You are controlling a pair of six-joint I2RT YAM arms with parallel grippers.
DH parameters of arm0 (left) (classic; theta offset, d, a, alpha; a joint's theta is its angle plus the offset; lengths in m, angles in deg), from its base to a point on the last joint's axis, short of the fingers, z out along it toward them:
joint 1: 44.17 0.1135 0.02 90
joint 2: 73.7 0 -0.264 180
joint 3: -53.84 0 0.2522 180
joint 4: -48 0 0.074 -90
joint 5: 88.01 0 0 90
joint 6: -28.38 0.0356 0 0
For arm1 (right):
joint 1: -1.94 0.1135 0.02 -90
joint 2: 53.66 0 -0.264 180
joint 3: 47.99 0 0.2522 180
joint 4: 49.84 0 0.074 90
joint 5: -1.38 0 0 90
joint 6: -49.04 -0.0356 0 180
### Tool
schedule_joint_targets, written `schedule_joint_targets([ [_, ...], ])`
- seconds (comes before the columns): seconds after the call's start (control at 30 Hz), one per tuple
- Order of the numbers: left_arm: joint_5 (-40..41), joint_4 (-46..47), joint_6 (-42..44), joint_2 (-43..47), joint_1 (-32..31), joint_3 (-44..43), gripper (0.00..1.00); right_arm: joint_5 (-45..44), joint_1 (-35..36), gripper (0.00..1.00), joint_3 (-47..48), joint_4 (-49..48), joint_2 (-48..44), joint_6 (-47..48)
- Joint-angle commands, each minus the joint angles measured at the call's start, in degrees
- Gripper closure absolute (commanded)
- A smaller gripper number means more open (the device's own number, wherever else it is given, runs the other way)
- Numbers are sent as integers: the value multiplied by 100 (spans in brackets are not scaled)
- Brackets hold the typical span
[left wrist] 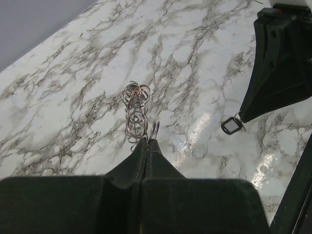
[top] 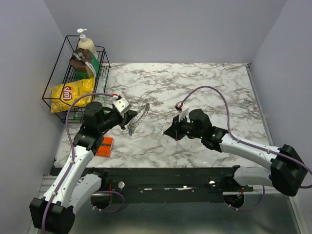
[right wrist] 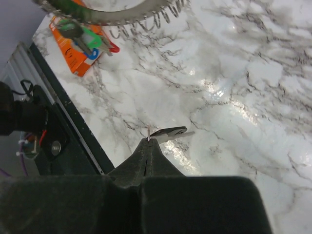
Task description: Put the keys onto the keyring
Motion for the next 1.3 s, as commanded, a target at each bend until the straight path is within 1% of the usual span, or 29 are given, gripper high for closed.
schedule_joint_targets([
  [0.0,-317,-70,226,-19,-134,-338,100,734,-20,100,269,160,-438,1095],
  [0.13,-238,-158,375,-80,-266,-417,100,1033,-20,99,761,476,-535,1263],
  [0.27,-159,-184,446,-142,-363,-435,100,815,-11,99,1183,564,-588,1149],
  [0.37,-168,-193,516,-177,-407,-444,100,857,-20,99,1569,556,-483,1140],
  [0.6,-133,-193,744,-133,-530,-418,100,1358,-20,99,2352,670,264,1342],
  [0.67,-71,-167,780,-90,-565,-400,100,1499,-20,99,2536,889,458,1360],
  [1.1,-9,-158,797,-28,-627,-409,100,2000,-3,100,3152,1074,1125,1254],
  [1.27,26,-184,806,-1,-644,-426,100,1966,41,99,3293,1153,1293,1219],
])
